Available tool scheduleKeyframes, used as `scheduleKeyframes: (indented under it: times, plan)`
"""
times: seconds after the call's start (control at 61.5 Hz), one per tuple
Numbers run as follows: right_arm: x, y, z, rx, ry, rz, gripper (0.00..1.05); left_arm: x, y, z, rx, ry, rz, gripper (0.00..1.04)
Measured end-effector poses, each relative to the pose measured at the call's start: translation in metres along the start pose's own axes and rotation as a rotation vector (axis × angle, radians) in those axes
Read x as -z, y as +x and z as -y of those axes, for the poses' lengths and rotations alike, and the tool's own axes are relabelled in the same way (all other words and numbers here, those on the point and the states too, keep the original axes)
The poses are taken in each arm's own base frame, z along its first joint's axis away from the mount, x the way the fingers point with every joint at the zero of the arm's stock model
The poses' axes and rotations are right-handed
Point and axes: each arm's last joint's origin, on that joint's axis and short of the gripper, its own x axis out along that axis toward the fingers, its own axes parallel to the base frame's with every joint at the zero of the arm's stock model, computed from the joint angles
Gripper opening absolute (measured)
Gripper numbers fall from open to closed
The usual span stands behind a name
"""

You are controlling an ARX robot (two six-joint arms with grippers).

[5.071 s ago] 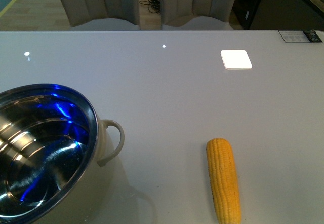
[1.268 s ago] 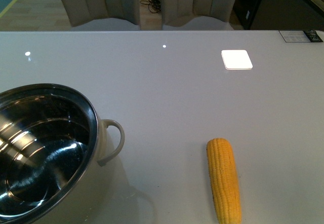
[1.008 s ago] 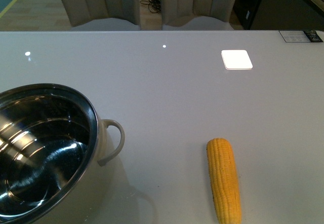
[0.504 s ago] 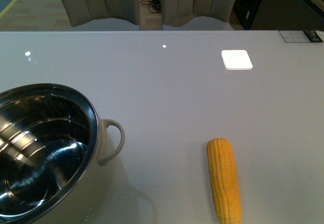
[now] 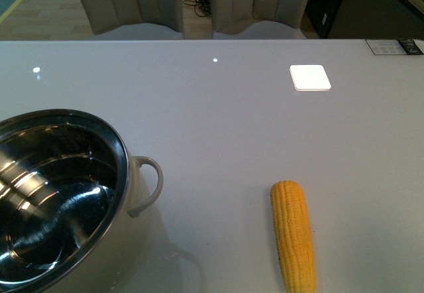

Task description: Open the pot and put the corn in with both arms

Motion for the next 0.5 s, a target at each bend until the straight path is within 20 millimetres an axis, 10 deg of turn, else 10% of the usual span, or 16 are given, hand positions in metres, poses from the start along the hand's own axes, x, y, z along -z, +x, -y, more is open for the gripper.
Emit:
scheduleKeyframes:
  times: [0.504]
  plan:
    - [-0.018,0.122,-0.080,-0.214,-0.052,-0.188,0.96,0.000,0.000,0.000,0.000,0.000,0.000,0.98]
